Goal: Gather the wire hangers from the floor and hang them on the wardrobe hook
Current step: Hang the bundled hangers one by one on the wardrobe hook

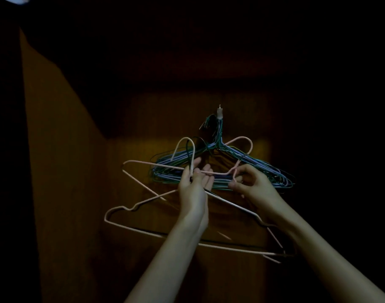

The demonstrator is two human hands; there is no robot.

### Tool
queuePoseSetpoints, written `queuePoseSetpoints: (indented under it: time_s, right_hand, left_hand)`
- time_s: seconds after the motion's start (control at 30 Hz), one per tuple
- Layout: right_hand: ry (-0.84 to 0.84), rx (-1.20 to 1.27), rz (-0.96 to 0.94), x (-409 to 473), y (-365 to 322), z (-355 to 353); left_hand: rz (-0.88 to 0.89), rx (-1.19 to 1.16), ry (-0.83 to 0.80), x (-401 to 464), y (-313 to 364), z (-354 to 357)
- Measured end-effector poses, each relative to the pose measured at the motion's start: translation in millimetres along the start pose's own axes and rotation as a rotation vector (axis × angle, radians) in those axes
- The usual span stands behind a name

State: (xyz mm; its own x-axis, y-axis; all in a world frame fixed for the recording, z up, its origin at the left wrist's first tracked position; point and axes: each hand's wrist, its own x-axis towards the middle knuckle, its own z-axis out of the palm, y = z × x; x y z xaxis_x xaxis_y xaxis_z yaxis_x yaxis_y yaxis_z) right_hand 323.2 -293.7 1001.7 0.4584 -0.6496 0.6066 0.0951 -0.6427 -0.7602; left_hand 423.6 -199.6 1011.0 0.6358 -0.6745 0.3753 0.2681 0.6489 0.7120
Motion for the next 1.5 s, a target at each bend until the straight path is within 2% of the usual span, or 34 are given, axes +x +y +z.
queuePoseSetpoints:
  time_s: [0.13, 0.27, 0.4, 0.53, 0.6, 0.73, 0.93, 1.23, 1.5]
  right_hand:
    - [0.121, 0.009, -0.131, 6, -7, -1]
    - [0.165, -0.066, -0.238, 22, -27, 3]
    - [0.190, -0.073, -0.255, 39, -36, 4]
    - [0.253, -0.192, -0.286, 44, -30, 0]
    - [0.243, -0.155, -0.277, 40, -23, -5]
    - [0.210, -0.126, -0.280, 35, -12, -9]
    - [0.354, -0.233, -0.375, 52, -12, -11]
    - [0.417, -0.239, -0.372, 58, -9, -22]
    - [0.386, -0.160, -0.224, 80, -3, -17]
  left_hand:
    - [0.041, 0.025, -0.006, 5, 2, -1]
    - [0.072, 0.024, -0.013, 12, 6, 1]
    - [0.163, 0.033, 0.003, 24, 18, 9]
    - [0.221, 0.009, 0.070, 36, 27, 10]
    - [0.237, 0.013, 0.086, 40, 28, 8]
    - [0.234, -0.001, 0.087, 48, 26, 7]
    - [0.171, -0.071, 0.043, 65, 28, 16]
    - [0.104, -0.087, -0.066, 73, 27, 11]
    - [0.085, -0.037, -0.054, 75, 22, 7]
